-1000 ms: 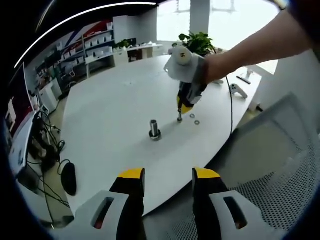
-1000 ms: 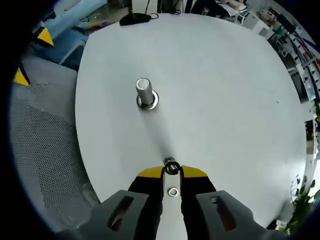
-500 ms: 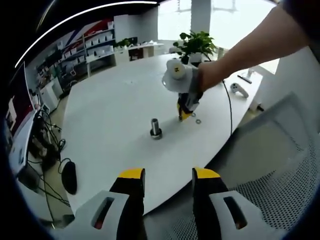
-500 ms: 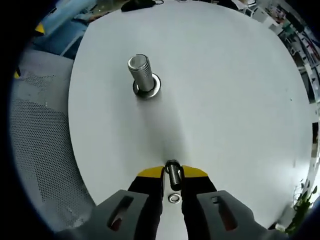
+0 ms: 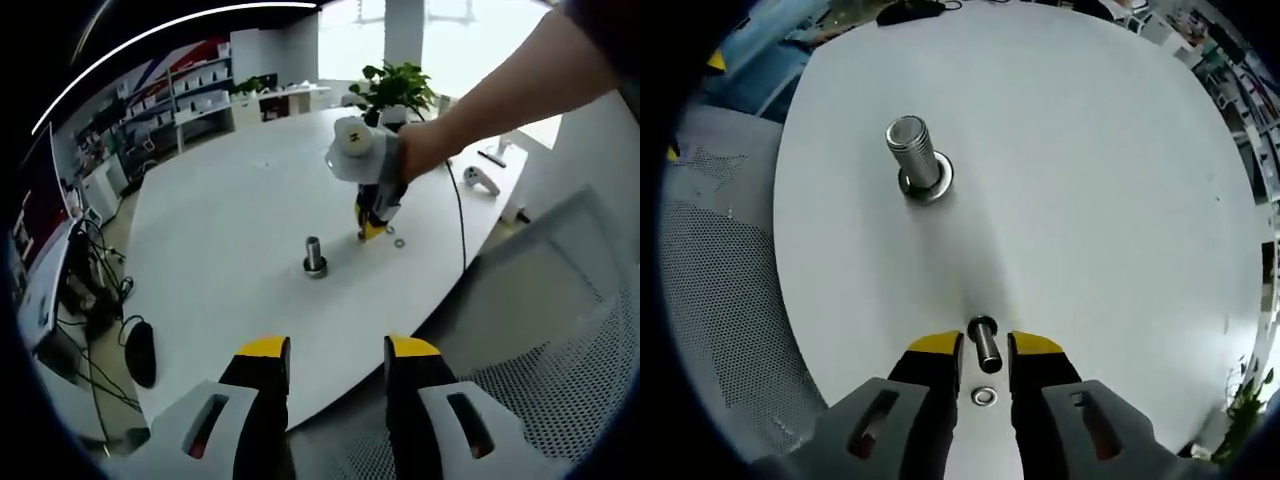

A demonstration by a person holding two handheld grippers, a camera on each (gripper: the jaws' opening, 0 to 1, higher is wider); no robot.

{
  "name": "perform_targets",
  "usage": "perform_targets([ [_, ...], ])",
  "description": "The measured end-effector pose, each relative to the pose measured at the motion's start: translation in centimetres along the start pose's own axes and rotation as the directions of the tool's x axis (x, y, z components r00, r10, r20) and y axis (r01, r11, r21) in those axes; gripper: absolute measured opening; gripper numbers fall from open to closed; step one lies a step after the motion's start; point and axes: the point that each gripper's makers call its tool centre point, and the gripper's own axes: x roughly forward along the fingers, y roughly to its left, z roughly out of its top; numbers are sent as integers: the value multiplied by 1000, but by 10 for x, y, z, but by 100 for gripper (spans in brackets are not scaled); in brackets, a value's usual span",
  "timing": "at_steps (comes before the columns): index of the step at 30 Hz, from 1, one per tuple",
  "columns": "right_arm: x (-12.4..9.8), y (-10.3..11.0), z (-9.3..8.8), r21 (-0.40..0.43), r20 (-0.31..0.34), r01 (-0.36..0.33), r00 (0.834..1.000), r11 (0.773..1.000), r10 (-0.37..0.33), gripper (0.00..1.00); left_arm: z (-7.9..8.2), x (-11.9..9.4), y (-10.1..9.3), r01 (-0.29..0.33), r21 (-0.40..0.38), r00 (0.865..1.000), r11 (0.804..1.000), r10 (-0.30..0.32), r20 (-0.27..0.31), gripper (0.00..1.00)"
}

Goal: Place the washer onto the threaded stud by aligning its center hole with the stud, sliding it down to the base, and recovering from edge contact or off-axis alignment until the washer reaches the visible bottom stop.

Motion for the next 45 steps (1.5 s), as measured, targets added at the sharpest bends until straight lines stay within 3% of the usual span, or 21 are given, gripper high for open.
perform_targets([
  [9,-10,3,-11,15,34,25,999,1000,-26,23,-1,0,0,-4,4,1000,1000,4,-3,36],
  [16,-16,9,-31,93,59,22,998,995,-28,23,-1,0,1,-12,12,1000,1000,12,1,36],
  [27,-7,34,-49,84,30,-14,999,996,11,23,-2,-1,2,-20,24,1000,1000,20,-4,36],
  [38,5,40,-61,81,5,-24,1000,996,24,22,-2,0,3,-27,26,1000,999,27,-8,36],
  [45,4,39,-59,106,39,-38,999,994,34,21,-2,0,2,-24,29,1000,999,24,-14,35],
])
